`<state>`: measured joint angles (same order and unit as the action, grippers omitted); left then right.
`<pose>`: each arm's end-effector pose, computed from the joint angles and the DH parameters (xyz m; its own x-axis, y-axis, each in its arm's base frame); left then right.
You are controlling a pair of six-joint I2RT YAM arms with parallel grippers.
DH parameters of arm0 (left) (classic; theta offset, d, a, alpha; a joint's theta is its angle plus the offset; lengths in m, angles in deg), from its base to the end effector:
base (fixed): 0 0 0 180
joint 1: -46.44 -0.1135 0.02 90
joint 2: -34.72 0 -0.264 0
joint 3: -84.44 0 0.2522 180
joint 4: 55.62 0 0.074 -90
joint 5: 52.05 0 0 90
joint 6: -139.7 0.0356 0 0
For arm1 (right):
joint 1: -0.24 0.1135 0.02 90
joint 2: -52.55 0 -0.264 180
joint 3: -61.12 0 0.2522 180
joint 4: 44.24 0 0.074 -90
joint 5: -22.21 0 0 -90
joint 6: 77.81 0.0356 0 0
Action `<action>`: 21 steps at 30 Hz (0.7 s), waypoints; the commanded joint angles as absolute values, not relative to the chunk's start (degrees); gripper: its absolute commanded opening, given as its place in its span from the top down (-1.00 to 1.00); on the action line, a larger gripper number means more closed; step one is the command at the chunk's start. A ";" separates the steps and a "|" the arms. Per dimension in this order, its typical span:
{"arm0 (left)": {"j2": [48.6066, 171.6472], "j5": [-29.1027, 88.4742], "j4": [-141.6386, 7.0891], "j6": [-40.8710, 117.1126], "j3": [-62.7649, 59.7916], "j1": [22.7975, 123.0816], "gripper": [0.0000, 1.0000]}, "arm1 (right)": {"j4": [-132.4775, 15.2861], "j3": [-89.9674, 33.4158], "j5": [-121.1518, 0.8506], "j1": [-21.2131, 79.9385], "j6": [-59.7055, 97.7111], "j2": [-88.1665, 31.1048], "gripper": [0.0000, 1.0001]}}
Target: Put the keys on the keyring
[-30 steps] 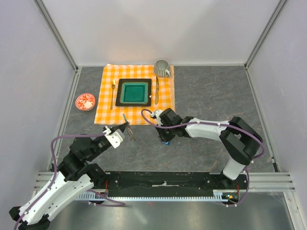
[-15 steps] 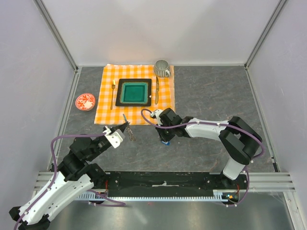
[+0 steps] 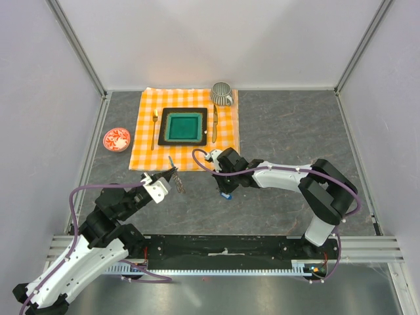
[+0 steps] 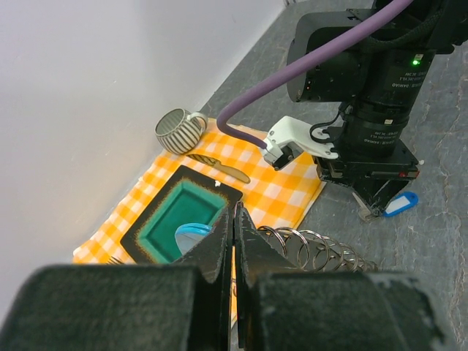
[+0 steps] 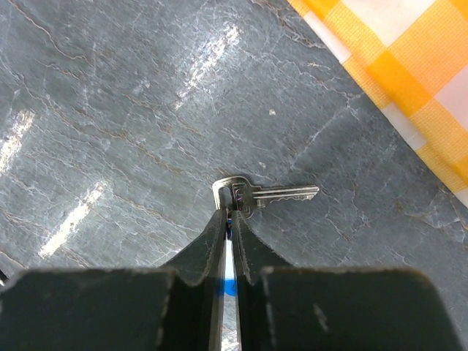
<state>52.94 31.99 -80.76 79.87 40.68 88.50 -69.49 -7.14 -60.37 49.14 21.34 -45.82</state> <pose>0.0764 -0.0739 0.3055 0.3781 0.3321 -0.8642 0.6401 0.5806 0.5032 0.2192 0.2583 0.1582 -0.6605 -0.5172 -0.5443 -0.6994 0.6876 0.1953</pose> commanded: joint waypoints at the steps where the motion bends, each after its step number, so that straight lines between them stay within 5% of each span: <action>1: 52.91 31.09 -75.97 78.09 40.27 88.10 0.96 | -69.86 -8.63 -61.81 49.37 20.71 -45.98 0.82; 4: 52.83 30.74 -75.88 78.18 40.27 88.10 0.96 | -70.13 -7.93 -62.17 49.37 20.36 -44.58 1.00; 21: 53.53 27.22 -76.58 77.74 39.92 87.92 0.96 | -68.11 -4.24 -58.04 49.45 16.23 -41.13 1.00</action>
